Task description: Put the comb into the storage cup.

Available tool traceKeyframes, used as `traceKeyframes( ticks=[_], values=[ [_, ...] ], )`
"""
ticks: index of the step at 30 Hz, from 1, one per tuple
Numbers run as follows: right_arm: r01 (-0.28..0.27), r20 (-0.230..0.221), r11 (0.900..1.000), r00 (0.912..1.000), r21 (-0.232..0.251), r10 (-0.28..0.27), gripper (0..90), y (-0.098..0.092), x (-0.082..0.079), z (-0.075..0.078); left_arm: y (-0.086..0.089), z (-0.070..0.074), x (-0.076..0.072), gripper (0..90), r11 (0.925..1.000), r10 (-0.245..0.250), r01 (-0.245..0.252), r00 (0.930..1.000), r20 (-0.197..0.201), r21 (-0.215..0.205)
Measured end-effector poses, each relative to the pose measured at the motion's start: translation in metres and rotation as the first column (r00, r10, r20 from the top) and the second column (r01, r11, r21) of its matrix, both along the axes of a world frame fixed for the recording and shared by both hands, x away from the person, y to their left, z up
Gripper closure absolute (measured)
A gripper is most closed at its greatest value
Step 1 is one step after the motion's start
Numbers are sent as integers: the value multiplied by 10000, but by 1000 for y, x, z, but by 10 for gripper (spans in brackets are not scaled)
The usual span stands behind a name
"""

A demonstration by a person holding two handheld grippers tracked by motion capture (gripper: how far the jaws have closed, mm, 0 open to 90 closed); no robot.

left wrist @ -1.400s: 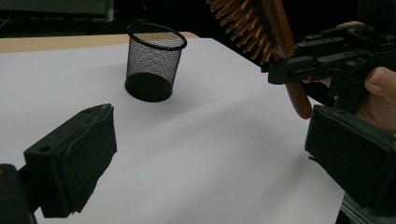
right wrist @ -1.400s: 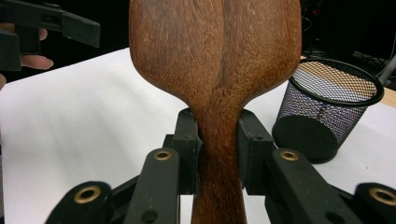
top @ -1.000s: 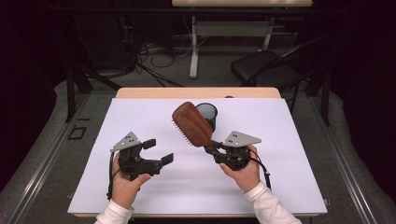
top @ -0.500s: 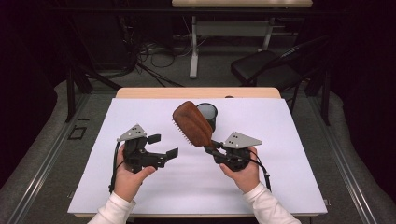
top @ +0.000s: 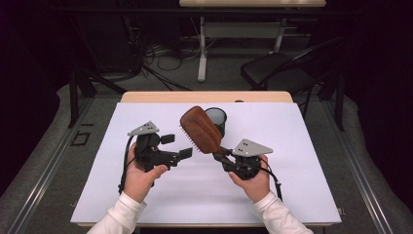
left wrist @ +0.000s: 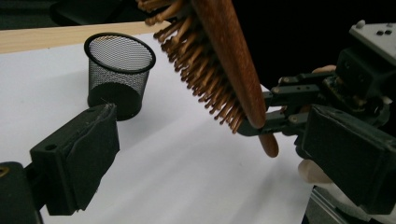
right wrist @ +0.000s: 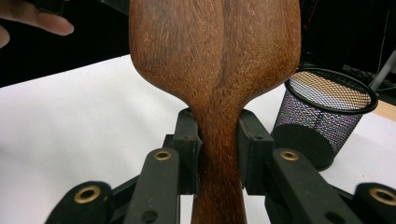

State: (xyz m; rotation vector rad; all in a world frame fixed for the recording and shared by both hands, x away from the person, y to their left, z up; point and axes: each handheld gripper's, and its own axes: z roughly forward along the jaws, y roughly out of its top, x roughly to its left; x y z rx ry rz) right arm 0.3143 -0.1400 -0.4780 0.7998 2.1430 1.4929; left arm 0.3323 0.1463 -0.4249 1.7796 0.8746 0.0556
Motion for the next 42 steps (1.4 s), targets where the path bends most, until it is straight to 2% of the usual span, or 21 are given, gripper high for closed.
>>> traceKeyframes(
  ticks=[7, 18, 25, 27, 36, 42],
  values=[
    [-37, 8, 10000, 10000, -43, 37, 724, 2, -1, -1, -5, 3, 7, 41, 10000, -55, 56, 9999, -150, 50],
    [-47, 89, 10000, 9999, -75, 48, 724, 4, -2, -2, -13, 5, 16, 52, 9999, -3, -3, 9993, -377, -145],
    [-66, 119, 9999, 9999, -83, 67, 724, 4, -2, -2, -21, 7, 23, 66, 9987, 141, -178, 9967, -800, -469],
    [-71, 107, 9999, 9999, -85, 72, 724, 3, -2, -2, -23, 7, 26, 65, 9986, 274, -314, 9956, -897, -434],
    [-83, 145, 9999, 9999, -85, 85, 724, 4, -3, -3, -28, 3, 34, 93, 9962, 250, -354, 9914, -1284, -794],
    [-70, 152, 9999, 9999, -74, 71, 724, 4, -3, -2, -30, 3, 36, 154, 9920, 239, -396, 9914, -1289, -1200]
  ],
)
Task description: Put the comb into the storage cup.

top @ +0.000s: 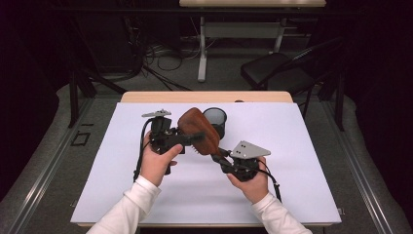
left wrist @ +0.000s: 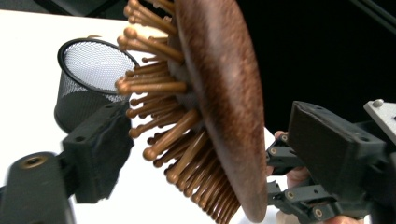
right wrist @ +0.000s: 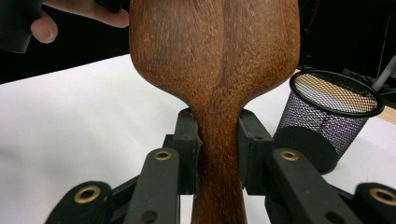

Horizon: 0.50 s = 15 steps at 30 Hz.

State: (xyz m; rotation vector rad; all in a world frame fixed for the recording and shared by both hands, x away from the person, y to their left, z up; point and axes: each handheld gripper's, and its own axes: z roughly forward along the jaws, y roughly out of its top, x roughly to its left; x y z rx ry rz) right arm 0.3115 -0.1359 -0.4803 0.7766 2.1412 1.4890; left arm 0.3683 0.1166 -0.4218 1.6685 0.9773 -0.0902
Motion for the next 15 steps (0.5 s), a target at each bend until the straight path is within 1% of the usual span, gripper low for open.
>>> traceKeyframes(
  ticks=[9, 15],
  values=[
    [5, 50, 10000, 10000, -3, -5, 724, 0, 0, 0, -5, -1, 3, 158, 10000, -57, 56, 9999, -146, -58],
    [9, 51, 10000, 10000, 0, -9, 724, 1, 0, 0, -10, -2, 4, 160, 10000, -18, 20, 9998, -176, 81]
  ],
)
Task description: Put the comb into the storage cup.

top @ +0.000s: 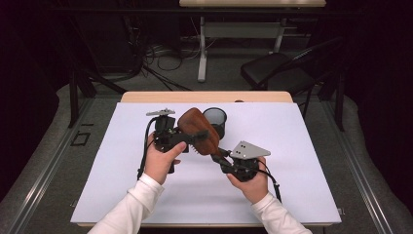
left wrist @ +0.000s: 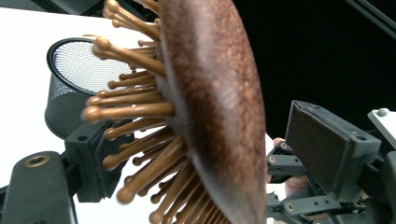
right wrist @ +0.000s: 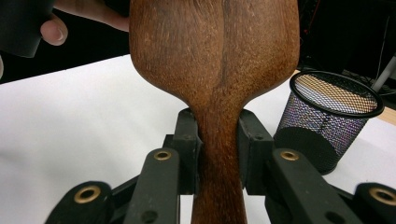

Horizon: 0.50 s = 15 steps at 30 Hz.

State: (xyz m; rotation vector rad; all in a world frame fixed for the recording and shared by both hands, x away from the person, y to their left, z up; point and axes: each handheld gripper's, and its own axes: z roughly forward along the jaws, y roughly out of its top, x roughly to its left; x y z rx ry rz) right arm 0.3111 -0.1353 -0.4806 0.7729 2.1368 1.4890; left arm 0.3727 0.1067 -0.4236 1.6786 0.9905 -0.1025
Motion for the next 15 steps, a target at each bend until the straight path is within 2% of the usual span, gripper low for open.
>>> traceKeyframes(
  ticks=[6, 15],
  values=[
    [-33, 4, 10000, 10000, -17, 33, 724, 0, 0, 0, -5, -2, 2, 198, 10000, -12, 12, 9997, -237, 26],
    [-18, -5, 10000, 10000, 10, 18, 724, 1, -1, -1, -7, -3, 3, 246, 10000, -24, 25, 9996, -289, 19]
  ],
)
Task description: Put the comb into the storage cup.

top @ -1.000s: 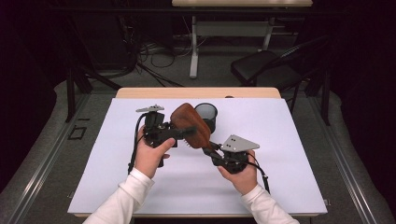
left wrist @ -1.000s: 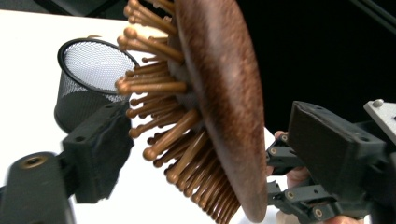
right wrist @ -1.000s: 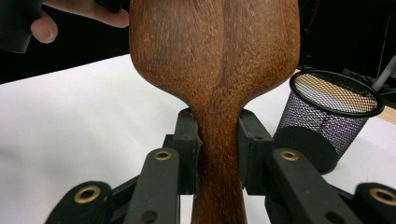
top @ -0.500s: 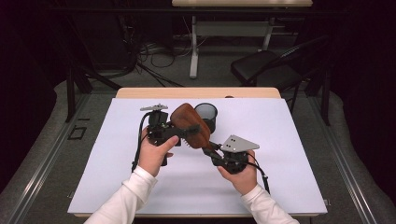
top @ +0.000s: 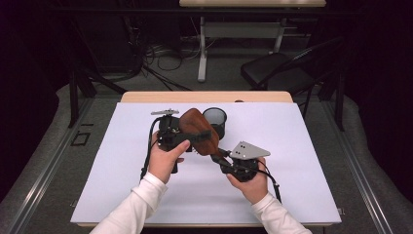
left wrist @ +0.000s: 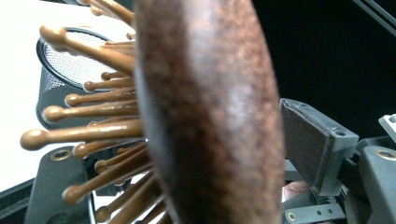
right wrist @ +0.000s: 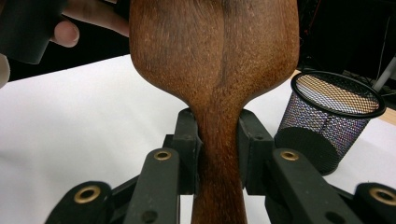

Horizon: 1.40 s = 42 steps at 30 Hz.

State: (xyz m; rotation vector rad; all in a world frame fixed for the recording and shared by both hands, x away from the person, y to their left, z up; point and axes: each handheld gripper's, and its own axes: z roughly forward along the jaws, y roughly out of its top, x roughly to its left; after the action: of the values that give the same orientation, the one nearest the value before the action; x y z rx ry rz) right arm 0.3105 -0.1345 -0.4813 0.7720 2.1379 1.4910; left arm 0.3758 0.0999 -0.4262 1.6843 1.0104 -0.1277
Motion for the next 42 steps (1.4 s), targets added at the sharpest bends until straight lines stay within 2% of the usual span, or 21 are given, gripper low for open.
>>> traceKeyframes(
  ticks=[9, 13, 19, 34, 42],
  values=[
    [-5, 33, 10000, 10000, 22, 5, 724, 0, 0, 0, 0, 0, 0, 277, 10000, -2, 1, 9999, -105, -25],
    [-4, 35, 10000, 10000, 24, 3, 724, 0, 0, 0, 1, 0, 0, 284, 9998, 110, -113, 9998, -178, -160],
    [8, 77, 10000, 10000, 63, -8, 723, -1, 0, 0, 2, -1, 0, 343, 9987, 299, -312, 9991, -309, -412],
    [8, 120, 10000, 9999, -28, -7, 724, 0, 0, -4, 4, -2, 1, 397, 9977, 435, -463, 9974, -568, -493],
    [-7, 204, 9999, 9998, -108, 9, 724, 1, 0, -5, 6, -3, 0, 429, 9965, 449, -501, 9960, -772, -667]
  ],
)
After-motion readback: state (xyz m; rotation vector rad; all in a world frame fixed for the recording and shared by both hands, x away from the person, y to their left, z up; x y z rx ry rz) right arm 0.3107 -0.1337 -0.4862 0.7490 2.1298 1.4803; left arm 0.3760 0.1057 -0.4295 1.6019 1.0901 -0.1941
